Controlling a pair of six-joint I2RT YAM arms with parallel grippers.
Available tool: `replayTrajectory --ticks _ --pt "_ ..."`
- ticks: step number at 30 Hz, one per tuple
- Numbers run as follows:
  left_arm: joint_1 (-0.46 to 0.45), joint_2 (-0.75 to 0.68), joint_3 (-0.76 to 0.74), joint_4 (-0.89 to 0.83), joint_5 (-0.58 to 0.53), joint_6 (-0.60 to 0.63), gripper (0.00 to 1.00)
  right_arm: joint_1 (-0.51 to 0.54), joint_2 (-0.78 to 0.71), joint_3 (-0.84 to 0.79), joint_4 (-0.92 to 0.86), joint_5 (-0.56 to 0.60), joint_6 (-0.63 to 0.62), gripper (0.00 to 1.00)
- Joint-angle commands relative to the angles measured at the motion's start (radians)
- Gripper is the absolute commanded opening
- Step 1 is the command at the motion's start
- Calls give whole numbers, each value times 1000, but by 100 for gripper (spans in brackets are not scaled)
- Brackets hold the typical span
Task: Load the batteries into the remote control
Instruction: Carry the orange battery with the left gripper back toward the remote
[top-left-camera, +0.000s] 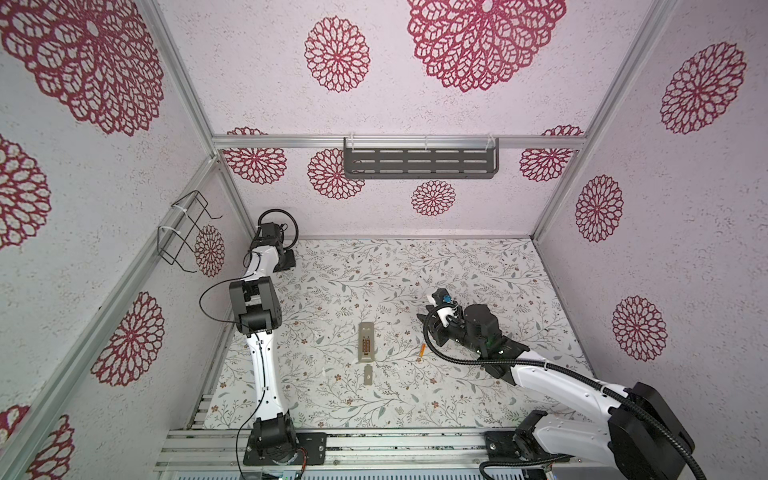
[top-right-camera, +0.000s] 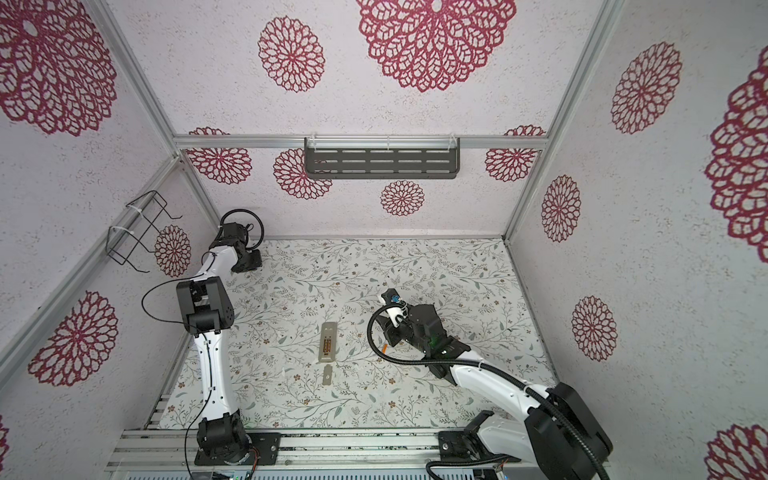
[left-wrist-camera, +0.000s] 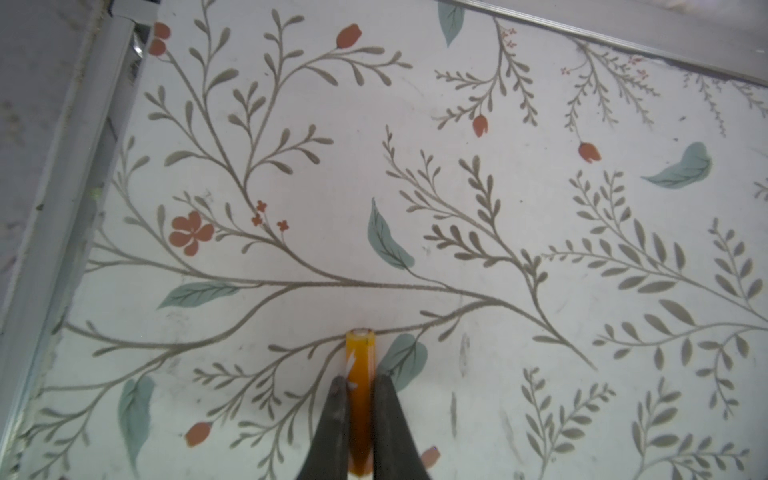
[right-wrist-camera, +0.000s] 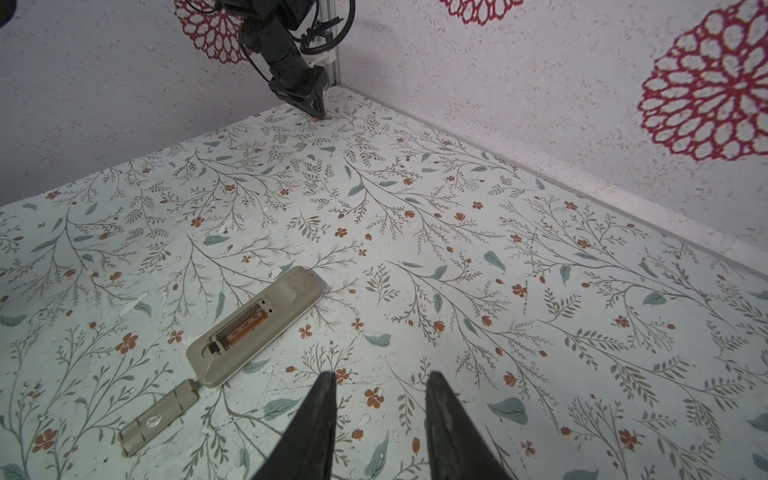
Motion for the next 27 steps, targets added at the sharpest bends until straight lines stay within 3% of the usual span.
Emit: replayTrajectory --ticks 1,6,13,22,27 --pt "-17 -30 -46 -32 7 -12 0 -9 -40 -8 5 28 7 38" --pt "-46 -127 -163 -19 30 -99 0 -15 -52 -5 -5 37 10 38" --pt "-128 -408 -535 41 4 -218 0 -15 -126 -17 -29 36 31 38" --pt "-300 -690 -900 106 -13 -385 0 -15 -197 -13 -125 44 80 38" --pt "-404 -842 -997 103 -28 -415 0 -15 -266 -43 -189 68 140 38"
